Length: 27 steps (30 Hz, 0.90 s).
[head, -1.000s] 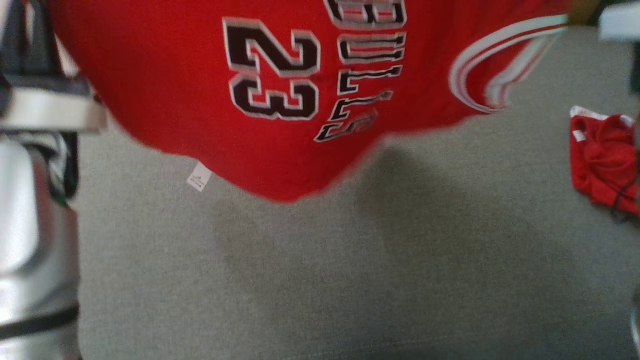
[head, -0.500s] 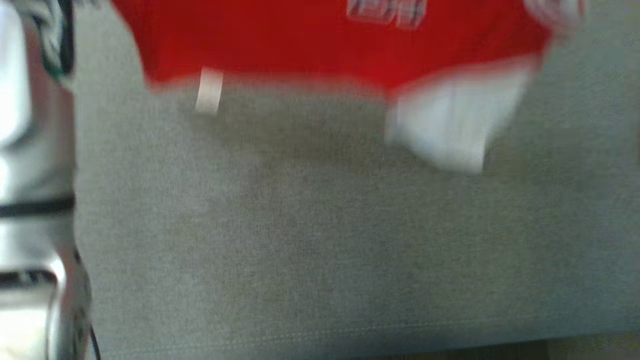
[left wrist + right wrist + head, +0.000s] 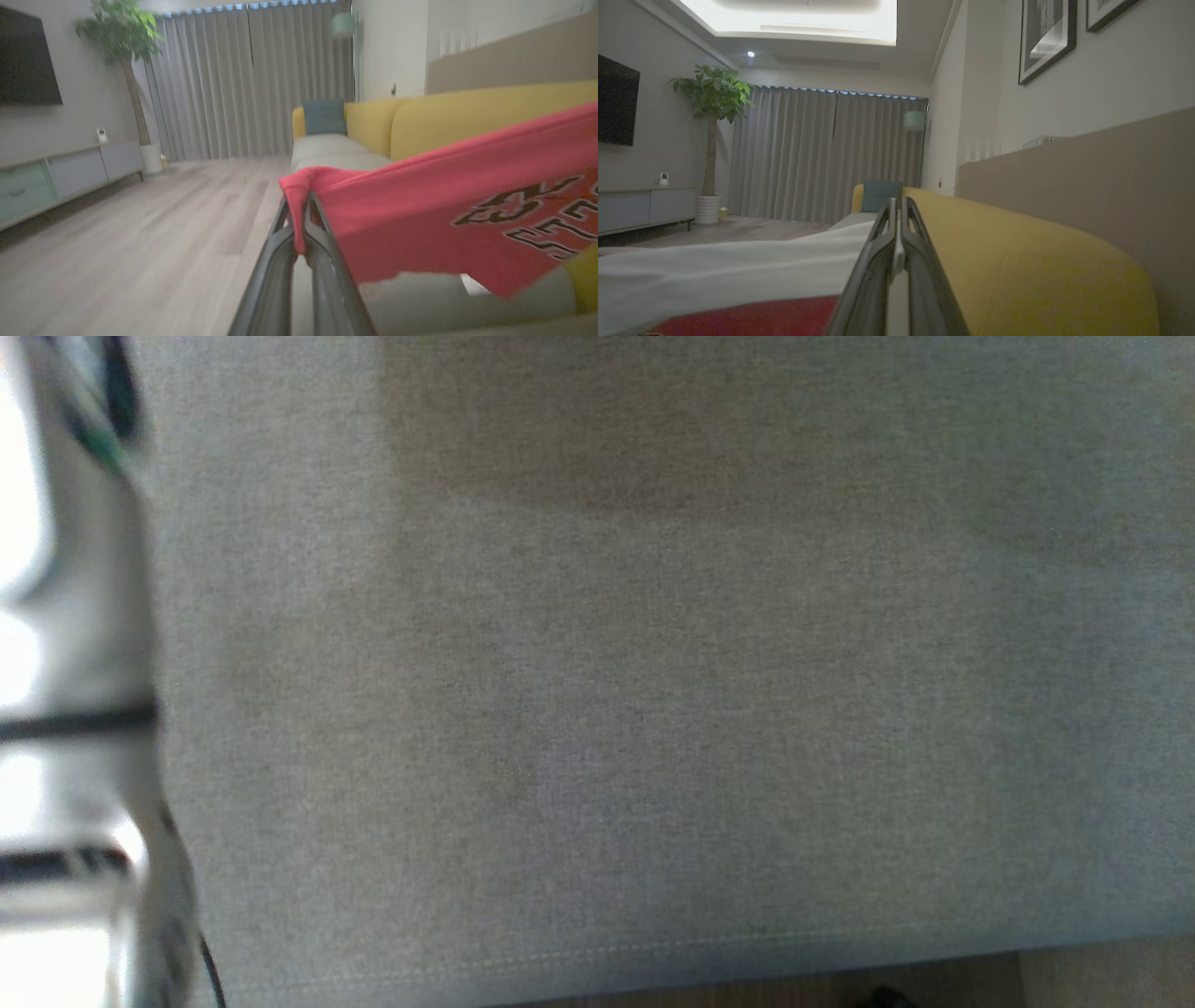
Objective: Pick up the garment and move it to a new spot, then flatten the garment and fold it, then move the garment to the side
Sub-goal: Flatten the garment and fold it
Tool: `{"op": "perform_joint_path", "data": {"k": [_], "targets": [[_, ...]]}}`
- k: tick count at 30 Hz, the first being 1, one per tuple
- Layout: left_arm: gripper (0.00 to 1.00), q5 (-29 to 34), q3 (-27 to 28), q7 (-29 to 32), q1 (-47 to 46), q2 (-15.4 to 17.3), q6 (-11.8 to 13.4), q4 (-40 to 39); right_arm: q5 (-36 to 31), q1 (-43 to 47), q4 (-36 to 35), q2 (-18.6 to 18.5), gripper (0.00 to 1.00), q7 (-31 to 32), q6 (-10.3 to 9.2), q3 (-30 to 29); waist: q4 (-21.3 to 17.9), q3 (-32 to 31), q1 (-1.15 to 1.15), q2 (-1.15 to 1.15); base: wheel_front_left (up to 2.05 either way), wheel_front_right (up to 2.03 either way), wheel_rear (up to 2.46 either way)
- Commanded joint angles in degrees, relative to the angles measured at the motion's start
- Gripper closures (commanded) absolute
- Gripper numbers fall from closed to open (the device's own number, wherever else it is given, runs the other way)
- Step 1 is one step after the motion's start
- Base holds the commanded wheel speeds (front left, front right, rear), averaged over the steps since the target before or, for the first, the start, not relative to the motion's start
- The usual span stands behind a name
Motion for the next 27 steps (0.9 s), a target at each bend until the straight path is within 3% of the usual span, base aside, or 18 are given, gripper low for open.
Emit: {"op": "perform_joint_path", "data": {"k": [1, 10, 27], "targets": [[1.00, -0.68, 2.13, -0.04, 2.41, 2.38, 0.41, -1.09, 1.72, 3.38, -1.84, 0.55, 1.00, -0.05, -0.05, 0.83, -0.40, -0.37, -0.01, 0.00, 0.00, 0.00, 0.00], [1.00, -5.11, 3.95, -0.04, 23.67, -4.39, -0.82, -1.55, 14.26, 29.13, -5.33, 0.99, 1.00, -0.05, -0.05, 5.92, -0.63, -4.00, -0.01, 0.00, 0.00, 0.00, 0.00], [1.00, -8.62, 7.16, -0.05, 48.18, -6.05, 0.21, -0.75, 24.66, 58.50, -11.85, 2.47, 1.00, 6.39, -0.05, 12.63, -3.22, -17.40, -0.01, 0.00, 0.00, 0.00, 0.00]]}}
